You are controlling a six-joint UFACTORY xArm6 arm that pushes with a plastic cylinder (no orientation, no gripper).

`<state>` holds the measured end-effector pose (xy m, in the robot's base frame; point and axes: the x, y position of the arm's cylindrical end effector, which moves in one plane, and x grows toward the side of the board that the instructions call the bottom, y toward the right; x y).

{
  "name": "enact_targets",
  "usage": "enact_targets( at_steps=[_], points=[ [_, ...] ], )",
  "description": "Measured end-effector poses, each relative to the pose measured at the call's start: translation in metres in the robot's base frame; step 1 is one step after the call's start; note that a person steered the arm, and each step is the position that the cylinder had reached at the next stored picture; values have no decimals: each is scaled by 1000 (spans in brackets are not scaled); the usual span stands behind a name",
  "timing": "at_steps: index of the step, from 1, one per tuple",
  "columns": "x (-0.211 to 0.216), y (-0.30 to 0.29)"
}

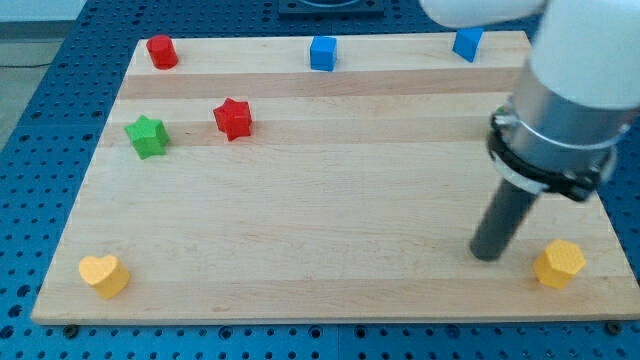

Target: Push the red star to the center

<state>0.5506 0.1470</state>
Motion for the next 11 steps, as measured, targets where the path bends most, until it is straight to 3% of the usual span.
enact_targets(
  at_steps=[5,6,7,11],
  points=[
    [-231,-250],
    [-242,-294],
    [-212,-311],
    [-167,-202]
  ],
)
